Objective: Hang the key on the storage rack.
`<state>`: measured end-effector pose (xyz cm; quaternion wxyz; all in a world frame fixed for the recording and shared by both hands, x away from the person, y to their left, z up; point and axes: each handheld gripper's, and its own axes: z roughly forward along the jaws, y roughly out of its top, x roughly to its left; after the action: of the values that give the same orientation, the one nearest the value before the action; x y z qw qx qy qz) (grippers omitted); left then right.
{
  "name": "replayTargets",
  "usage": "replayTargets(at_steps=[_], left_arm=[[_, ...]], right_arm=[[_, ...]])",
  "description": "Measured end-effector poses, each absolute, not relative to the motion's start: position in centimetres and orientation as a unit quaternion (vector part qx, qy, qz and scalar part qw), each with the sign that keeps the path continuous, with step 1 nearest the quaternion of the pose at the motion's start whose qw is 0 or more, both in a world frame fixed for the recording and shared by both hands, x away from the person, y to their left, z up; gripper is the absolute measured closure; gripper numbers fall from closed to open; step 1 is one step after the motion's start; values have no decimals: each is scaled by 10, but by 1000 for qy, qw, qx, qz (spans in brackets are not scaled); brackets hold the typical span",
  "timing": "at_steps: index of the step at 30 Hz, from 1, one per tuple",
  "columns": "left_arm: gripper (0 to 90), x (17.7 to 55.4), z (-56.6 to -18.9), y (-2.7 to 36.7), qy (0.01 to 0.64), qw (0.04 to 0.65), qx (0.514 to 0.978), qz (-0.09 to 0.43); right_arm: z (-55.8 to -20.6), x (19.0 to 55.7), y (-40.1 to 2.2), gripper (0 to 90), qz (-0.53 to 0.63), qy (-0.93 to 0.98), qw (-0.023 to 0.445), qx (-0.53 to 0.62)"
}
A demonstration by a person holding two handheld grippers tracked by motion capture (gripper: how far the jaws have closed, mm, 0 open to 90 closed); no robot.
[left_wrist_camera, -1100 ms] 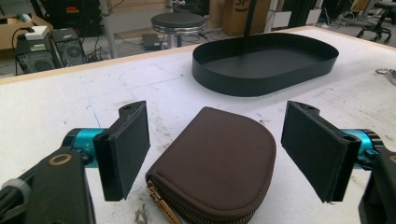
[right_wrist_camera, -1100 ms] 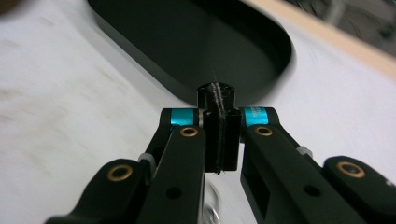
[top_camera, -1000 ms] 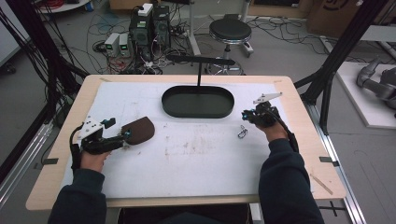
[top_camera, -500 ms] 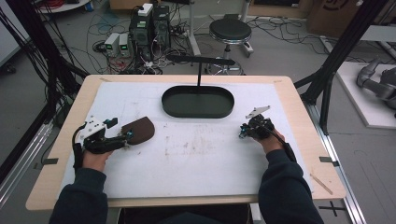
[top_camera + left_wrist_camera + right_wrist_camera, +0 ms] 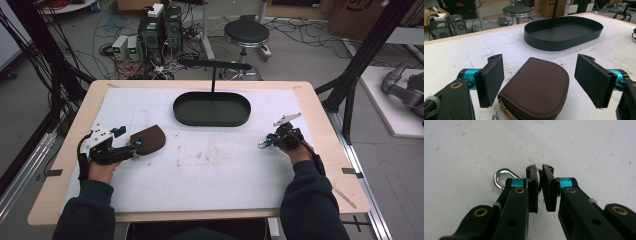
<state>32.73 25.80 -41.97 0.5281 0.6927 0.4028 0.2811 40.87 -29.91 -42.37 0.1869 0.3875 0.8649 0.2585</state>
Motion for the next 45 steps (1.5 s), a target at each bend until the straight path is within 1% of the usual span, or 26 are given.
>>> replayTargets(at_steps=[3, 6, 8, 10, 12, 16, 21, 28, 35, 37, 38, 39, 41, 42, 43, 45], left_arm=[[235, 327, -420, 258, 401, 527, 694, 281], [235, 327, -419, 257, 402, 527, 694, 281], [236, 327, -419, 257, 402, 527, 694, 281], [236, 327, -420, 258, 403, 527, 694, 281], [236, 327, -420, 258, 403, 526, 694, 281], [236, 327, -420, 257, 402, 527, 694, 280], [236, 328, -420, 257, 402, 528, 694, 280], [236, 328, -420, 256, 401, 525, 696, 280], [239, 328, -420, 257, 402, 525, 696, 279], [239, 328, -420, 257, 402, 524, 697, 279], [239, 328, -420, 257, 401, 524, 697, 279], [239, 328, -420, 257, 401, 524, 698, 278], [239, 327, -420, 257, 402, 524, 697, 279], [240, 327, -420, 258, 401, 525, 697, 277], [240, 327, -421, 258, 402, 526, 696, 277], [240, 327, -421, 260, 403, 524, 697, 277]], right_arm=[[-423, 406, -306, 839, 262, 863, 172, 396], [-423, 406, -310, 795, 265, 863, 166, 398], [-423, 405, -310, 791, 267, 862, 161, 399], [-422, 404, -313, 815, 264, 864, 154, 400], [-421, 402, -315, 868, 263, 866, 151, 399], [-421, 401, -314, 889, 266, 869, 140, 393], [-419, 399, -310, 900, 260, 875, 157, 378], [-400, 403, -309, 900, 340, 846, 173, 371], [-375, 427, -290, 900, 396, 829, 190, 348], [-362, 445, -281, 900, 424, 818, 192, 337], [-362, 445, -281, 900, 424, 818, 192, 337], [-352, 458, -274, 900, 442, 811, 194, 330], [-349, 463, -271, 900, 443, 811, 198, 328], [-341, 475, -265, 900, 453, 806, 204, 321], [-341, 475, -265, 900, 453, 806, 204, 321], [-327, 491, -258, 900, 471, 799, 208, 310]])
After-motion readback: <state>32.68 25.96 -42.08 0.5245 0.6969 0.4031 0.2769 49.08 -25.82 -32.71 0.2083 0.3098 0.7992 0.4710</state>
